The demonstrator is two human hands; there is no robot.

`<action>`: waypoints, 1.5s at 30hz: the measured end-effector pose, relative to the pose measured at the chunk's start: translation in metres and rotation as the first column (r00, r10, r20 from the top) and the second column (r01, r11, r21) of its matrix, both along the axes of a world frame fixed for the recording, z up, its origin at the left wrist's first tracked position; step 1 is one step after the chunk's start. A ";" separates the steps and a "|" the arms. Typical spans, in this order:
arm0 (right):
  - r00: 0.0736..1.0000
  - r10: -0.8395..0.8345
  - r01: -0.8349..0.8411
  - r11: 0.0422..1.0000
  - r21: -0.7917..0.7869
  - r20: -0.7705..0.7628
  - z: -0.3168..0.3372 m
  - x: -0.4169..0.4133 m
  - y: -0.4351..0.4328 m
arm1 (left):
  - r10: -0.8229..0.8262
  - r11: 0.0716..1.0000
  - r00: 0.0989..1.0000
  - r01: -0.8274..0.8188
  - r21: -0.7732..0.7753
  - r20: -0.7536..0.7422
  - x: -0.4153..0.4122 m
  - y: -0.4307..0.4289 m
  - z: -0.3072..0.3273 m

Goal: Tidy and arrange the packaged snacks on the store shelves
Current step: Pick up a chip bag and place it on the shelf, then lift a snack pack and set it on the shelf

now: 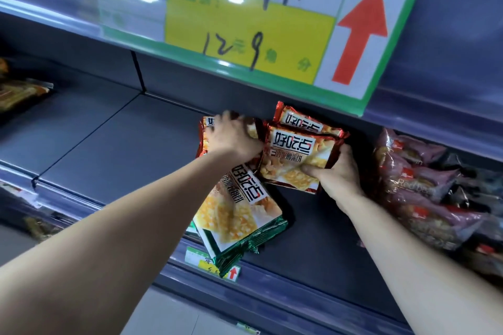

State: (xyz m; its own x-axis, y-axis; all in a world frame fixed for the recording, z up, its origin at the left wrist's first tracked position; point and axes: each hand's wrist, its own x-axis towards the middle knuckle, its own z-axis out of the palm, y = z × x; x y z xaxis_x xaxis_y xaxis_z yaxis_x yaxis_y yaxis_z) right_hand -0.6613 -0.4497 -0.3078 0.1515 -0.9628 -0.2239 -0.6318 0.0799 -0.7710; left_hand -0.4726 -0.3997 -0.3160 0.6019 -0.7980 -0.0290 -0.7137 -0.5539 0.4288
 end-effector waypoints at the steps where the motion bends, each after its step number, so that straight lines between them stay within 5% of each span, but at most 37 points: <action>1: 1.000 -0.004 0.005 1.000 0.020 -0.013 -0.002 0.000 -0.001 | 0.097 0.995 0.995 -0.097 0.004 0.000 0.010 0.001 -0.002; 5: 1.000 -0.023 0.022 0.998 0.065 0.010 -0.007 0.000 -0.004 | 0.356 0.933 0.911 -0.336 0.127 -0.207 0.040 0.004 -0.022; 11: 0.999 -0.003 0.004 0.999 -0.034 0.032 -0.011 0.003 -0.004 | 0.310 0.929 0.749 -0.369 0.020 -0.585 0.054 0.010 -0.025; 15: 0.999 -0.039 0.037 0.998 0.041 0.036 -0.007 0.007 -0.002 | 0.222 0.925 0.609 -0.378 -0.032 -0.762 0.053 0.008 -0.021; 20: 0.999 -0.049 0.048 0.998 0.045 0.023 -0.004 0.011 -0.002 | 0.112 0.884 0.707 -0.392 -0.255 -0.698 0.052 0.009 -0.015; 24: 0.995 -0.097 0.093 0.991 -0.098 -0.032 -0.008 0.019 -0.004 | 0.157 0.742 0.739 -0.526 -0.415 -0.655 0.053 0.014 -0.004; 28: 0.984 -0.119 0.095 0.980 -0.173 -0.133 -0.009 0.029 -0.009 | 0.021 0.646 0.706 -0.550 -0.529 -0.708 0.064 0.023 0.003; 33: 0.967 -0.112 0.076 0.984 -0.160 -0.229 -0.012 0.030 -0.017 | -0.109 0.657 0.631 -0.534 -0.532 -0.768 0.075 0.036 0.003; 40: 0.994 -0.074 0.050 0.965 0.258 0.083 -0.005 0.028 -0.015 | -0.224 0.631 0.464 -0.601 -0.490 -0.857 0.071 0.052 0.007; 45: 0.952 -0.175 0.096 0.950 0.297 0.251 -0.011 0.025 -0.019 | -0.201 0.776 0.534 -0.424 -0.466 -0.821 0.051 0.051 0.013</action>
State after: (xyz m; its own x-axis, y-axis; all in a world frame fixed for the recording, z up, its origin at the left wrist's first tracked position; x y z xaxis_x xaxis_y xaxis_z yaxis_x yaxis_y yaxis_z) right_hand -0.6366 -0.4684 -0.3190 0.1170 -0.8831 -0.4545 -0.3703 0.3858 -0.8450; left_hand -0.4213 -0.3487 -0.3027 0.6389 -0.7580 -0.1314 0.1669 -0.0302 0.9855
